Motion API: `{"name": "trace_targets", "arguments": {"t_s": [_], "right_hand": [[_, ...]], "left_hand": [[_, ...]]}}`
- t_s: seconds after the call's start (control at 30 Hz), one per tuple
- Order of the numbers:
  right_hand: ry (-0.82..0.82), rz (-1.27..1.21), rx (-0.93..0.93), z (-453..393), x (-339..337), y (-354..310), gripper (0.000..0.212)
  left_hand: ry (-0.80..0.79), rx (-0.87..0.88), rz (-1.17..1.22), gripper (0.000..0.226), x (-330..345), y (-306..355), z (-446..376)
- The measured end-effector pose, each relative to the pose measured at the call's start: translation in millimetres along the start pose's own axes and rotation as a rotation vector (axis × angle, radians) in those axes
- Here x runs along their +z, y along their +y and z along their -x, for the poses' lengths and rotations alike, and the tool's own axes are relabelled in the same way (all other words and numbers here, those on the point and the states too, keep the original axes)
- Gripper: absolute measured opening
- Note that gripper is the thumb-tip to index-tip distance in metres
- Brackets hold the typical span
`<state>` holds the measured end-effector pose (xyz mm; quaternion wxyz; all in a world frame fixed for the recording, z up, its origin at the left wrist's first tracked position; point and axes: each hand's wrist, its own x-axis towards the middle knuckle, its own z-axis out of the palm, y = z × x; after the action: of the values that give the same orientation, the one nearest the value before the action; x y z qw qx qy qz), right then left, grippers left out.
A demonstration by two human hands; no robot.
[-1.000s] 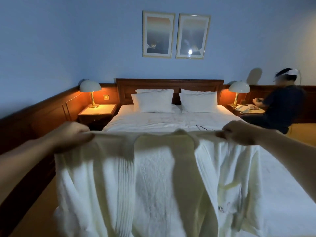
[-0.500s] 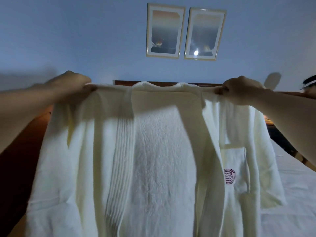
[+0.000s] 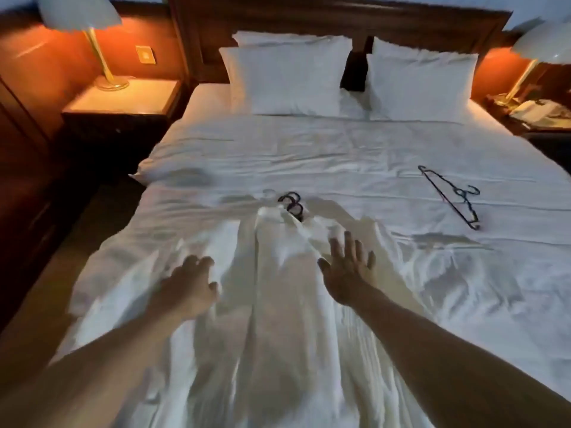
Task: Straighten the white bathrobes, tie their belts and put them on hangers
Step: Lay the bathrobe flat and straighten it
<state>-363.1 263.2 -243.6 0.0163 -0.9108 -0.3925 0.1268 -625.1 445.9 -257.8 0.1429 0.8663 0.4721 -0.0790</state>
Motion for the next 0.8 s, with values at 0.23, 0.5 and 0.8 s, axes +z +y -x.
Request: {"name": "trace_targets", "arguments": {"t_s": [0.23,0.5,0.8], "right_hand": [[-0.294,-0.028,0.090,55.1,155.9,-12.1,0.070],[-0.352,-0.086,0.102,40.6,182.3,-3.6,0.074],[-0.309,-0.250,0.065,64.4,127.7,-13.7,0.049]], "left_hand": [[-0.166,-0.054,-0.007,0.084,154.4,-0.5,51.3],[-0.288,-0.080,-0.064,0.087,183.4,9.0,39.0],[0.253,0.130,0.317,0.031,130.9,-3.6,102.4]]}}
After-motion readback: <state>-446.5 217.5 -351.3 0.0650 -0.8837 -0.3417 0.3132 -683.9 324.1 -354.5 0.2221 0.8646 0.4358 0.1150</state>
